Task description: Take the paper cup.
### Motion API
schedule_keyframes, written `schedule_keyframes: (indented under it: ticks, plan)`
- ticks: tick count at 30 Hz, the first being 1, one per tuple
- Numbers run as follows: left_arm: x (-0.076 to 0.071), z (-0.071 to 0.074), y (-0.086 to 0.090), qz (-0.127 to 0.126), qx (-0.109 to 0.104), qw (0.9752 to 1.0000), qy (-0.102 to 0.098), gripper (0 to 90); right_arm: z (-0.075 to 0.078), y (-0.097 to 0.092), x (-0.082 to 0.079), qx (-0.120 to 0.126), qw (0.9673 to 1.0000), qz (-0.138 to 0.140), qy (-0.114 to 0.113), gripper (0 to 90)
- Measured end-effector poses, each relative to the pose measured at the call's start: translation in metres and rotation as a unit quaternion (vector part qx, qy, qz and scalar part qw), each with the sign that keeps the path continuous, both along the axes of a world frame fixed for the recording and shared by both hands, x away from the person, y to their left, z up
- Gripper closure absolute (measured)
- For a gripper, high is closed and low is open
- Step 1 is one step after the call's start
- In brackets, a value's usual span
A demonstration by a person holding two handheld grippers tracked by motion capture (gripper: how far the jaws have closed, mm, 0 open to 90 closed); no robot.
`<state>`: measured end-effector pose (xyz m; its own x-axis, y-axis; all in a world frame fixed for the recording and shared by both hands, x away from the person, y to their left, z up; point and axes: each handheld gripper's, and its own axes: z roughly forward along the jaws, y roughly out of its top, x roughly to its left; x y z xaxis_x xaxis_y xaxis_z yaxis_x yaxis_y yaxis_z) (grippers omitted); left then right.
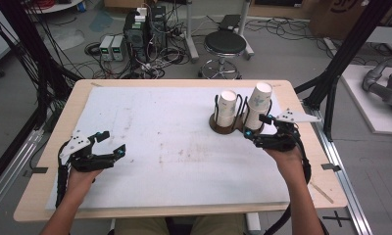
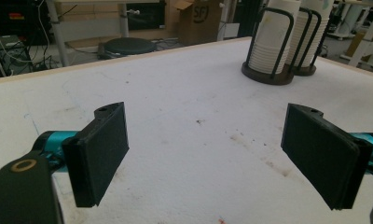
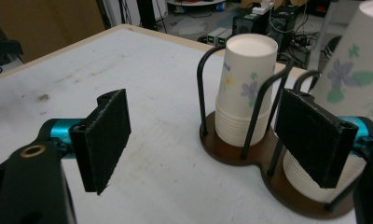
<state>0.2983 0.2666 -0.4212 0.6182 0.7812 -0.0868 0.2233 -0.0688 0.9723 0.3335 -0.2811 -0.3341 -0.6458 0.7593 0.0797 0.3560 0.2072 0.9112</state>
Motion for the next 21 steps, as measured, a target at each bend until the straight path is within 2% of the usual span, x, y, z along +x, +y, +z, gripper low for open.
schedule_keyframes:
  ticks: [3,13,21]
  plan:
    - [0.000,0.000,0.001,0.000,0.000,1.0000,0.001,14.7,0.006,0.008,0.014,-0.001,1.0000,0.007,0.001,18.9]
    - [0.001,-0.002,0.001,-0.001,-0.004,1.0000,0.003,14.7,0.020,0.035,0.057,-0.027,0.9995,0.008,0.015,19.0]
    - [0.002,-0.002,0.001,-0.002,-0.009,1.0000,0.003,14.7,0.013,0.048,0.086,-0.047,0.9981,-0.013,0.038,18.9]
